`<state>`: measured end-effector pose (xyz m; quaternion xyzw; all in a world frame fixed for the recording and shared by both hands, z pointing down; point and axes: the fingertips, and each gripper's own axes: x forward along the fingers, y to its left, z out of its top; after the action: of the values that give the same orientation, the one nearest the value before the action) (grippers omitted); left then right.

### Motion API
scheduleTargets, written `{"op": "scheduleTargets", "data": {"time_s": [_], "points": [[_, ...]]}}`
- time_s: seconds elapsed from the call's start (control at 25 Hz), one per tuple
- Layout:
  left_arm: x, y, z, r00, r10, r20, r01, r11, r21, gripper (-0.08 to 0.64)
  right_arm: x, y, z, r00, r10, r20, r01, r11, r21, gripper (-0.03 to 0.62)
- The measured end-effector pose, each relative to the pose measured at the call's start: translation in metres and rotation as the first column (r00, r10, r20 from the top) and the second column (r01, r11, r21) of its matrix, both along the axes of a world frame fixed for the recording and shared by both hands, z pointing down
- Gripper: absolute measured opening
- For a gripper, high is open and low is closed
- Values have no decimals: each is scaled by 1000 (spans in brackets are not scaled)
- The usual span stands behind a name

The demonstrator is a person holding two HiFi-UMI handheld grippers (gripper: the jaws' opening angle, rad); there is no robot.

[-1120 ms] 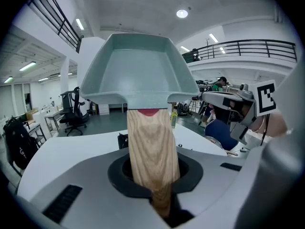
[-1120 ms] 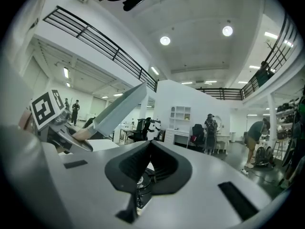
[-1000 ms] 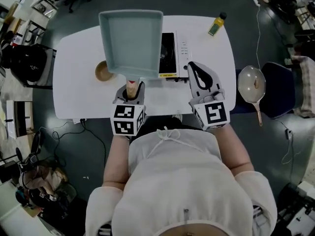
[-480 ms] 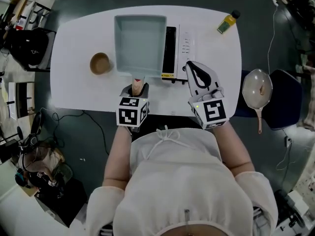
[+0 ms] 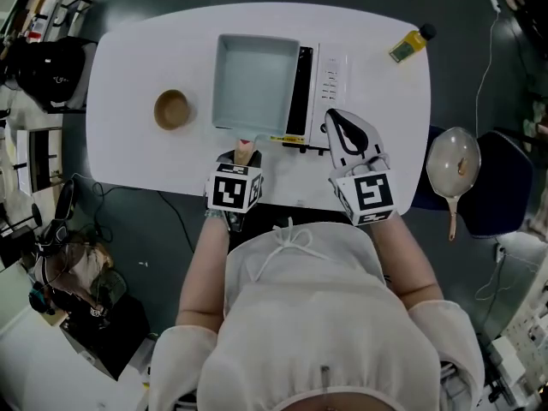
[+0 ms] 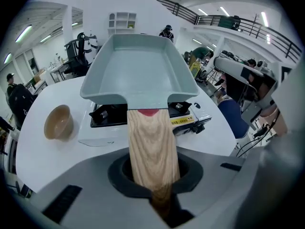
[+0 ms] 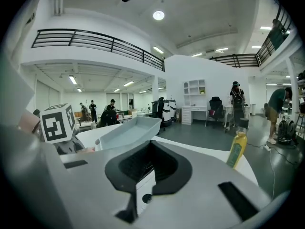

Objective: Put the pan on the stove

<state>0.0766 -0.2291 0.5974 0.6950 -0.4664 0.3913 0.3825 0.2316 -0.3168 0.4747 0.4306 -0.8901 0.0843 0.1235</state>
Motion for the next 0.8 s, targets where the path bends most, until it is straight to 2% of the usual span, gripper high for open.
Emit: {"op": "scheduleTargets", "data": {"time_s": [0.4, 0.64, 0.8], "points": [[-4, -4, 9, 999, -21, 46, 27, 991, -134, 64, 3, -15, 8, 1000, 6, -11, -6, 1000, -14, 6], [0, -1, 7, 1000, 1, -11, -3, 978, -210, 67, -1, -18, 2, 1000, -2, -9, 2, 1000, -3, 6], [0, 0, 4, 1000, -2, -14, -2, 968, -253, 69, -3, -13, 4, 1000, -7, -14, 7, 1000, -9, 6]]}}
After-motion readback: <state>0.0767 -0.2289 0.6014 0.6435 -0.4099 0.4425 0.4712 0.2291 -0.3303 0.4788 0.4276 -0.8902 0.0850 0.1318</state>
